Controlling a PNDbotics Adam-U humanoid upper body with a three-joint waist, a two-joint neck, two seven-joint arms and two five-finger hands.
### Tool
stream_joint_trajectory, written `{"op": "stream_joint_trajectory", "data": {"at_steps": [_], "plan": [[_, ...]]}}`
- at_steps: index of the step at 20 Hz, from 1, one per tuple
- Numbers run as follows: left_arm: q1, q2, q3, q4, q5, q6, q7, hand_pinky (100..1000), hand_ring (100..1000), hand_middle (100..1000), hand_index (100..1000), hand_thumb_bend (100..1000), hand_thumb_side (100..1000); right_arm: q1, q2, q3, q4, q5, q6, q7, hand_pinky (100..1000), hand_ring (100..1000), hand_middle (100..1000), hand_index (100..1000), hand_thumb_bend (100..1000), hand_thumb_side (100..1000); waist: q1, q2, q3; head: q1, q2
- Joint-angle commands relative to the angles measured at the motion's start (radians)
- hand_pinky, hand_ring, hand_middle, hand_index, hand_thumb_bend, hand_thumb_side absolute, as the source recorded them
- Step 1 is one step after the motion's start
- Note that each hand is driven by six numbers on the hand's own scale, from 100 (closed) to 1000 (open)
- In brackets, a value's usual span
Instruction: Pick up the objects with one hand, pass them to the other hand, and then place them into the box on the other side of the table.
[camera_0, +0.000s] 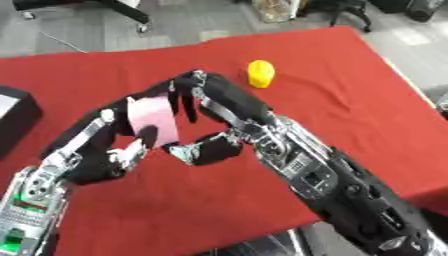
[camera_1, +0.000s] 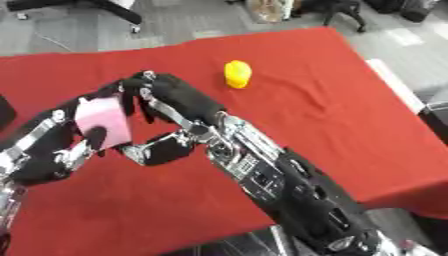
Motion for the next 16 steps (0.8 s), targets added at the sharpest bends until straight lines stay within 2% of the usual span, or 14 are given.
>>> {"op": "stream_joint_trajectory", "data": {"at_steps": [1, 7, 8, 9, 11, 16], "plan": [[-0.001, 0.001, -0.009, 0.003, -0.026, 0.016, 0.014, 352, 456, 124, 272, 100, 487, -0.034, -0.002, -0.031, -0.073, 0.017, -0.017, 0.019, 822, 374, 603, 846, 304, 545, 0.000, -0.014, -0.001, -0.005, -0.002], [0.012, -0.001, 0.004, 0.005, -0.026, 0.031, 0.020, 354, 456, 124, 273, 100, 485, -0.034, -0.012, -0.052, -0.084, 0.078, -0.057, 0.073, 852, 438, 746, 953, 527, 554, -0.001, -0.014, 0.000, 0.003, -0.002], [0.013, -0.001, 0.005, 0.005, -0.026, 0.033, 0.020, 354, 456, 125, 273, 100, 519, -0.034, -0.014, -0.056, -0.088, 0.092, -0.065, 0.081, 857, 452, 774, 966, 507, 536, -0.001, -0.014, 0.000, 0.004, -0.002], [0.014, -0.001, 0.007, 0.005, -0.025, 0.034, 0.019, 355, 456, 125, 273, 100, 486, -0.034, -0.017, -0.060, -0.093, 0.108, -0.075, 0.088, 863, 470, 809, 981, 559, 533, -0.002, -0.015, 0.001, 0.005, -0.002], [0.015, 0.000, 0.010, 0.005, -0.023, 0.037, 0.017, 356, 456, 125, 273, 100, 485, -0.034, -0.021, -0.070, -0.104, 0.140, -0.093, 0.100, 869, 491, 847, 993, 569, 538, -0.003, -0.015, 0.001, 0.007, -0.002], [0.021, 0.001, 0.017, 0.007, -0.023, 0.042, 0.016, 360, 456, 125, 273, 100, 483, -0.031, -0.028, -0.089, -0.122, 0.196, -0.109, 0.096, 878, 512, 877, 1000, 578, 556, -0.005, -0.016, 0.002, 0.010, -0.002]]}}
